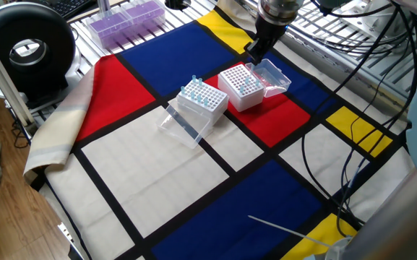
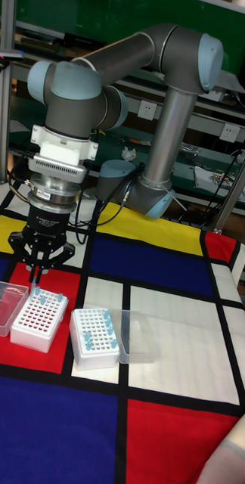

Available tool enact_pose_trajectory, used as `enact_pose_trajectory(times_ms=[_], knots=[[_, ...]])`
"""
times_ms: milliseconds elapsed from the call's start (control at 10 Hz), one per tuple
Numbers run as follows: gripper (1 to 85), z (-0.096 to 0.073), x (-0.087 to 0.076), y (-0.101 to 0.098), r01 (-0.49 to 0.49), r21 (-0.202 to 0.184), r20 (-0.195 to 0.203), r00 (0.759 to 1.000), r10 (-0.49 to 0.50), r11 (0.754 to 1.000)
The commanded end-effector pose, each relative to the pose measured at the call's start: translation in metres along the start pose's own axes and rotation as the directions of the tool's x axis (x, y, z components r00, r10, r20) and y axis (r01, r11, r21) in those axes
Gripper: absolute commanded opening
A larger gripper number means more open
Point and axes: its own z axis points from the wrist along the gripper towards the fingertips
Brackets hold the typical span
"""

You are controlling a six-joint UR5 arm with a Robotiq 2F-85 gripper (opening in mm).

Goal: Transfer all medium pipette tips from one holder to another

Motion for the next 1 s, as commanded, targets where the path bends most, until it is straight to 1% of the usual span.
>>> enact_pose_trajectory(times_ms=[0,600,900], knots=[[1.0,-0.002,-0.002,0.004,-0.015,-0.005,0.005,1.000,0.015,1.000],[1.0,0.003,-0.004,0.005,-0.008,-0.011,0.015,1.000,0.009,1.000],[1.0,0.009,-0.007,0.006,-0.004,-0.021,0.031,1.000,0.005,1.000]])
